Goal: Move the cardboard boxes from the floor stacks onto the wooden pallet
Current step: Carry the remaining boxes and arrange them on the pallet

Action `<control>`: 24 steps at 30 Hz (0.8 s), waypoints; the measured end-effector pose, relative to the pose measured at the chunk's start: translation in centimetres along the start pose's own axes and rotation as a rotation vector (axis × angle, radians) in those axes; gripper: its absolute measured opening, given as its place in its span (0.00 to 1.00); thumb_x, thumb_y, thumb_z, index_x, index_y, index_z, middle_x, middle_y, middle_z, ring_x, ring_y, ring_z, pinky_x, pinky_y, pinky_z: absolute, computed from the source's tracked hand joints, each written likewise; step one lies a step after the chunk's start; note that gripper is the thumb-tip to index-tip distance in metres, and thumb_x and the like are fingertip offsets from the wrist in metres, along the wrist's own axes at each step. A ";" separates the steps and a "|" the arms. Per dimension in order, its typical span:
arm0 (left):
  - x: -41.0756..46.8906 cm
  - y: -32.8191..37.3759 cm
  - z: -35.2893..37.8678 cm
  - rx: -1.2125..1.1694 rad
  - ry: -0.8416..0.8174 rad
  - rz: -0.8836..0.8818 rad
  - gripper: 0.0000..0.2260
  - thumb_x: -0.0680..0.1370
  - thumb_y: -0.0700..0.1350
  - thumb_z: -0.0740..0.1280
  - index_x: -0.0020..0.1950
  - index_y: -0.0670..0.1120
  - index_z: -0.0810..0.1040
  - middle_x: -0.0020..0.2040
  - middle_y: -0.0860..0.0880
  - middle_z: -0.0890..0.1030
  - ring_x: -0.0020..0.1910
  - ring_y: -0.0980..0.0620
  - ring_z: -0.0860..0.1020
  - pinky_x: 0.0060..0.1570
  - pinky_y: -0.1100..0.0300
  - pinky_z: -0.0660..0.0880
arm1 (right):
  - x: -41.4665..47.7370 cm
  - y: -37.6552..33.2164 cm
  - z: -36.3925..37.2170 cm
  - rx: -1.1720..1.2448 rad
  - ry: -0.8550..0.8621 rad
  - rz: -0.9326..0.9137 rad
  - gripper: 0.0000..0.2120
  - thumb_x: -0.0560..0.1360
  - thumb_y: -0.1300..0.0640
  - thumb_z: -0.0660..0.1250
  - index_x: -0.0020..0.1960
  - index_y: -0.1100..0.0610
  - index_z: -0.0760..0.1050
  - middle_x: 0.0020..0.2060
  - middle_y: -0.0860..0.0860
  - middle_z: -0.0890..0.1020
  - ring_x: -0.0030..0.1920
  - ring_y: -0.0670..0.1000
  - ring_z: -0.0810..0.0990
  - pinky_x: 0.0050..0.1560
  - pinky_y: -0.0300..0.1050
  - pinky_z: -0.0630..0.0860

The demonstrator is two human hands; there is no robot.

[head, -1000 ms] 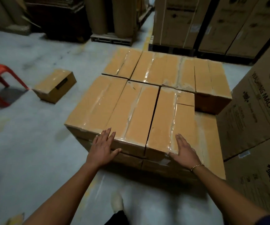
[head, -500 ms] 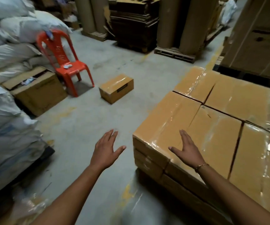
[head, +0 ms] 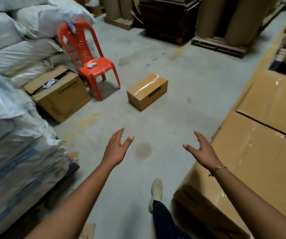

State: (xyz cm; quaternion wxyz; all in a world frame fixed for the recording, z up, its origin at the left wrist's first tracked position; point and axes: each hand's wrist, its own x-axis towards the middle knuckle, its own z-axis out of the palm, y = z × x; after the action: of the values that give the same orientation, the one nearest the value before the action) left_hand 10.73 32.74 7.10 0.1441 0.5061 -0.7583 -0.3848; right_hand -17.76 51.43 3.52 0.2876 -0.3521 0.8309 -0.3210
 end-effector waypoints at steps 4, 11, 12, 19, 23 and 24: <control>10.1 0.0 -1.3 -0.055 -0.019 -0.055 0.28 0.82 0.61 0.62 0.80 0.53 0.64 0.79 0.51 0.66 0.77 0.51 0.66 0.71 0.54 0.63 | 10.0 -2.9 1.5 0.093 -0.032 0.052 0.38 0.77 0.38 0.70 0.81 0.49 0.59 0.79 0.47 0.64 0.76 0.51 0.68 0.73 0.55 0.68; 26.3 1.5 -4.9 -0.095 0.007 -0.143 0.27 0.82 0.62 0.63 0.79 0.53 0.67 0.77 0.51 0.70 0.74 0.50 0.69 0.70 0.53 0.65 | 25.7 -10.2 2.3 0.239 -0.125 0.125 0.34 0.78 0.43 0.70 0.79 0.49 0.62 0.77 0.46 0.67 0.73 0.51 0.71 0.71 0.53 0.70; 28.5 1.4 -5.3 -0.108 0.008 -0.153 0.27 0.81 0.62 0.63 0.79 0.53 0.67 0.76 0.51 0.70 0.73 0.50 0.70 0.70 0.52 0.66 | 27.9 -11.2 2.4 0.244 -0.132 0.123 0.34 0.78 0.43 0.70 0.79 0.49 0.62 0.77 0.47 0.68 0.73 0.51 0.71 0.71 0.53 0.70; 45.9 0.3 -6.7 -0.194 -0.025 -0.202 0.25 0.82 0.61 0.64 0.77 0.52 0.70 0.73 0.49 0.74 0.69 0.49 0.73 0.65 0.55 0.69 | 43.5 -16.2 5.2 0.272 -0.138 0.189 0.32 0.79 0.43 0.69 0.79 0.50 0.62 0.75 0.49 0.70 0.70 0.53 0.73 0.66 0.49 0.71; 56.6 -0.4 -7.4 -0.218 -0.090 -0.216 0.23 0.82 0.59 0.64 0.75 0.51 0.72 0.68 0.50 0.76 0.63 0.54 0.74 0.62 0.59 0.67 | 52.1 -19.2 7.9 0.321 -0.110 0.271 0.31 0.80 0.45 0.68 0.79 0.51 0.63 0.74 0.49 0.71 0.63 0.49 0.74 0.60 0.45 0.68; 59.3 -0.4 -7.6 -0.212 -0.118 -0.210 0.23 0.82 0.59 0.64 0.74 0.51 0.73 0.65 0.51 0.77 0.62 0.54 0.74 0.61 0.60 0.67 | 54.3 -20.0 8.5 0.335 -0.098 0.283 0.31 0.80 0.45 0.68 0.79 0.51 0.63 0.74 0.49 0.72 0.62 0.48 0.74 0.60 0.45 0.68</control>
State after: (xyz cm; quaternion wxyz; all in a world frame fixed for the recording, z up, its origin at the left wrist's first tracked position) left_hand -10.83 -22.75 1.71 0.1111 0.5412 -0.6634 -0.5047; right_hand -35.56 -4.09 -0.77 0.4242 -0.1946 0.7920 -0.3937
